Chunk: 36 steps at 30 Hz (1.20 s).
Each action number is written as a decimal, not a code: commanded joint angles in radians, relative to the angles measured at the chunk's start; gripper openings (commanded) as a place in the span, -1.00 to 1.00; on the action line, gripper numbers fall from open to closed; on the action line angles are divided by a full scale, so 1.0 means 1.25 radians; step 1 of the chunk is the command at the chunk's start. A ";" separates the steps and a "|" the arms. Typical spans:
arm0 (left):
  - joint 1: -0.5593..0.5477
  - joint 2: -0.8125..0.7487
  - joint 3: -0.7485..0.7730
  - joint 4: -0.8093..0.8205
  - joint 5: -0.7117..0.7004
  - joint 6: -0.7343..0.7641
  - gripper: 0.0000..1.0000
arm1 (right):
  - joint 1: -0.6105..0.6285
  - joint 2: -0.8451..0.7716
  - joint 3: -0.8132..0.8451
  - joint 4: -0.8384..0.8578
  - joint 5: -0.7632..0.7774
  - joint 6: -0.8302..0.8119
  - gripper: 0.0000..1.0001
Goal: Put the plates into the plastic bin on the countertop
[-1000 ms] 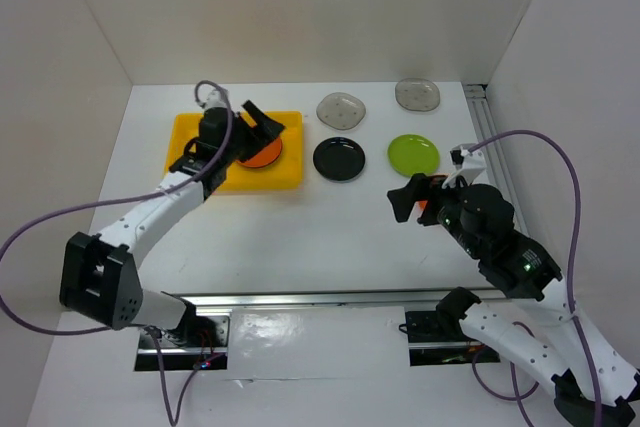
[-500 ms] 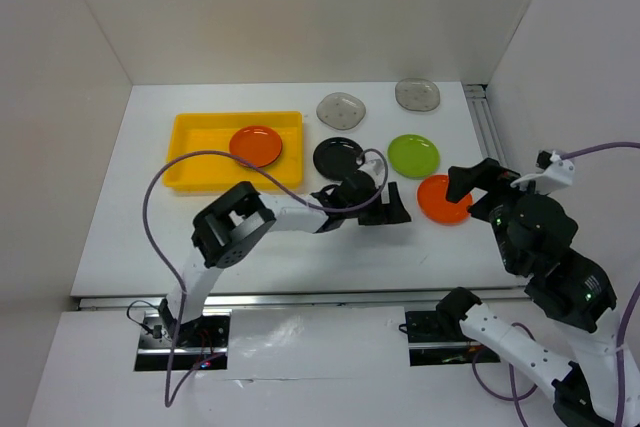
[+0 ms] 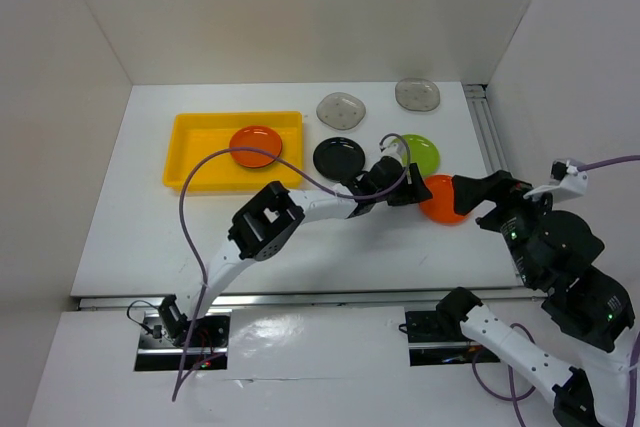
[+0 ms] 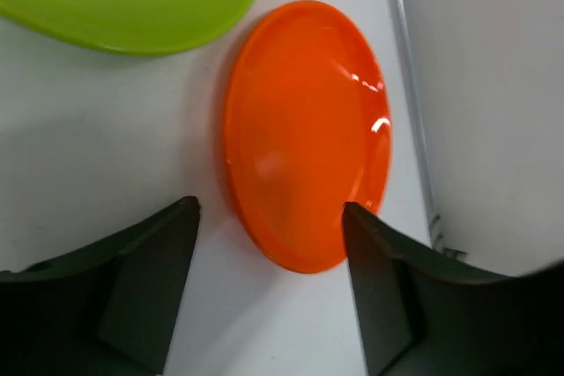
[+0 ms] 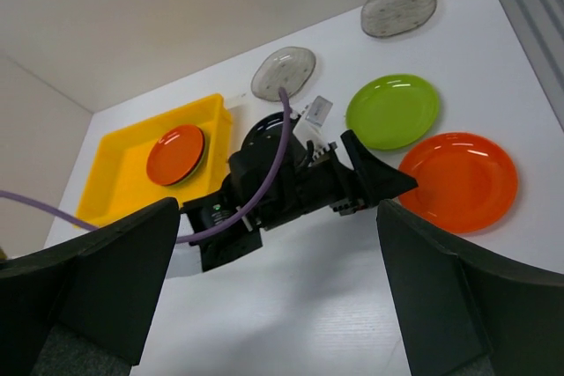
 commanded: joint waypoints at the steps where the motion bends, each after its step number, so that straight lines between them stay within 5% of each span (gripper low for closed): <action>1: 0.002 0.070 0.069 -0.093 -0.029 -0.001 0.44 | -0.012 -0.007 -0.001 -0.003 -0.044 -0.011 1.00; 10: 0.009 0.100 0.106 -0.128 -0.039 -0.036 0.12 | -0.019 -0.022 -0.001 -0.003 -0.090 -0.003 1.00; 12: 0.009 0.111 0.128 -0.157 -0.031 -0.036 -0.38 | -0.019 -0.029 -0.001 -0.003 -0.100 -0.003 1.00; 19: 0.009 0.112 0.138 -0.145 -0.007 -0.020 -1.00 | -0.026 -0.045 -0.026 -0.003 -0.107 0.004 1.00; 26: 0.009 -0.136 -0.002 -0.160 0.006 -0.012 -1.00 | -0.026 -0.036 -0.008 -0.003 -0.098 -0.004 1.00; 30: 0.051 -0.319 -0.084 -0.302 -0.075 -0.012 -1.00 | -0.026 -0.029 -0.039 0.026 -0.091 -0.004 1.00; 36: 0.226 -0.581 -0.255 -0.417 -0.136 -0.005 -1.00 | -0.018 0.050 -0.213 0.197 -0.102 -0.012 1.00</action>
